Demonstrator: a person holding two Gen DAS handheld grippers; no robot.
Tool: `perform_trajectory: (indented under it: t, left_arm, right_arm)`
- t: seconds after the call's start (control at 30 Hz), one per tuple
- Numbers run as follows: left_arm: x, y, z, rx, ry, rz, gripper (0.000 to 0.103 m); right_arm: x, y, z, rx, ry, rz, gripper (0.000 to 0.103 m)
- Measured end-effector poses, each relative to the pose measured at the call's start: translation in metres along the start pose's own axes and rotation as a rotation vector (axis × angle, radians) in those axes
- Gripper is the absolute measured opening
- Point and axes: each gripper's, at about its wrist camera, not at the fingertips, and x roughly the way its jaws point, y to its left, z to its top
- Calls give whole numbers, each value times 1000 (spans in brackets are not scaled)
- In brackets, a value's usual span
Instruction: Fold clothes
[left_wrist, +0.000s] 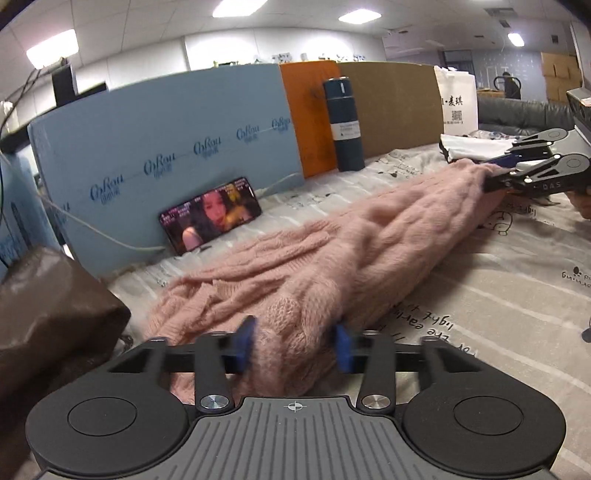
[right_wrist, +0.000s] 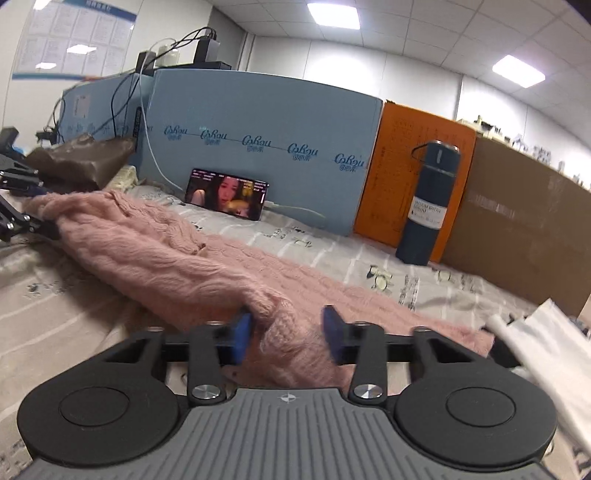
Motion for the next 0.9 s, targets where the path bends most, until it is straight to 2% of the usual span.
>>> perform_trajectory:
  t: [0.03, 0.13, 0.3, 0.4, 0.43, 0.47, 0.5, 0.53, 0.57, 0.6, 0.63, 0.7, 0.77, 0.9]
  left_arm:
    - [2, 2, 0, -13, -3, 9, 24]
    - [3, 13, 3, -75, -32, 20, 19]
    - [5, 37, 17, -175, -93, 48, 18]
    - [18, 50, 25, -221, -68, 67, 19]
    - [24, 52, 26, -223, -59, 89, 24]
    - [29, 54, 26, -226, -51, 109, 24]
    - [34, 55, 27, -232, -48, 118, 25]
    - [37, 55, 27, -236, -62, 128, 32]
    - [38, 53, 28, -234, -84, 138, 40]
    - [39, 51, 30, -232, -102, 145, 61]
    - [41, 48, 31, -230, -120, 153, 70]
    - [45, 43, 37, -221, -143, 149, 70]
    - [54, 38, 44, -206, -131, 147, 71]
    - [86, 41, 45, -213, -35, 233, 71]
  right_arm:
    - [4, 0, 3, -1, -3, 3, 25]
    - [14, 0, 11, -2, -12, 10, 21]
    - [45, -13, 32, 23, -26, 55, 21]
    - [70, -21, 40, 44, 13, 83, 21]
    - [77, -23, 40, 51, 25, 85, 21]
    - [83, -25, 40, 59, 39, 88, 24]
    - [89, -28, 39, 71, 53, 89, 32]
    - [94, -30, 37, 83, 66, 89, 38]
    - [97, -32, 35, 98, 73, 93, 39]
    - [99, -34, 33, 114, 79, 97, 39]
    - [102, -36, 31, 130, 84, 101, 42]
    - [105, -38, 28, 145, 91, 97, 48]
    - [107, -40, 26, 154, 95, 90, 52]
    - [102, -49, 25, 160, 95, 87, 65]
